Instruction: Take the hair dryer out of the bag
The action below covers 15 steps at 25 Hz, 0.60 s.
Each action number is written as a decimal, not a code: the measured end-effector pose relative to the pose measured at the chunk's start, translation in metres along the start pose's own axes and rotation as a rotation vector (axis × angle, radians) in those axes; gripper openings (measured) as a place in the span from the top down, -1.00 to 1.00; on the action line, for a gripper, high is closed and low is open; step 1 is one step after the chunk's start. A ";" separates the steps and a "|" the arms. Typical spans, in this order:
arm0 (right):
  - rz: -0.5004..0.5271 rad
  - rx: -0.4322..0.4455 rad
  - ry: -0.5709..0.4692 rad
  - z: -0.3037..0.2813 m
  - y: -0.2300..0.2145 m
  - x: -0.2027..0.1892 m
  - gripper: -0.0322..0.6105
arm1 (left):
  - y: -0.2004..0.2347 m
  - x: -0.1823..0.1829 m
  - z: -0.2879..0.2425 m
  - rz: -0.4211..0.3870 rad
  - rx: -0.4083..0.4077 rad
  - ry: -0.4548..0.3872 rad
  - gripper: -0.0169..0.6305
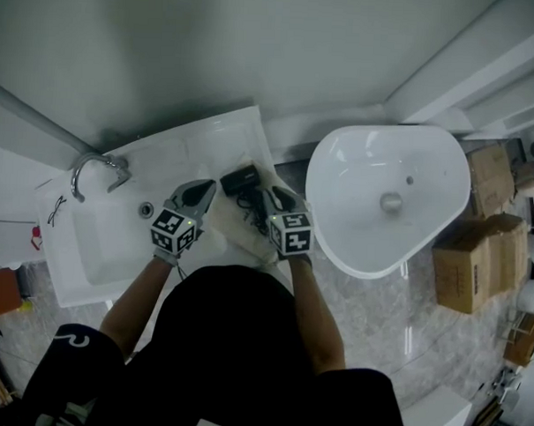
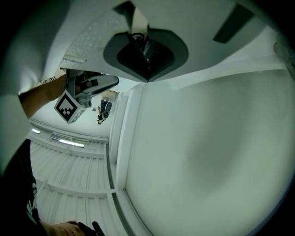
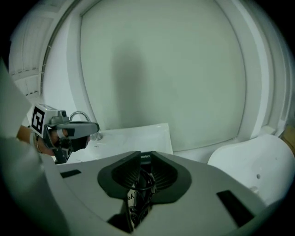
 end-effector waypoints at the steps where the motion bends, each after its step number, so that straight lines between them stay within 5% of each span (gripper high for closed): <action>1: 0.008 -0.009 -0.022 0.006 0.001 0.005 0.77 | -0.002 0.001 0.002 -0.003 -0.001 -0.002 0.95; 4: 0.026 -0.004 -0.068 0.023 0.006 0.015 0.91 | -0.005 0.004 0.009 -0.009 0.003 -0.010 0.95; 15: 0.070 0.001 -0.126 0.080 0.044 0.013 0.91 | -0.039 0.011 0.056 -0.021 -0.013 -0.034 0.95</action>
Point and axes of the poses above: the fingertips, and each gripper's own axes: z backward along the fingers, y to its left, x out of its top, the point moved 6 cm from there along z, backward along the fingers, and after that the axes turned 11 degrees about x, right-handed, at the moved point
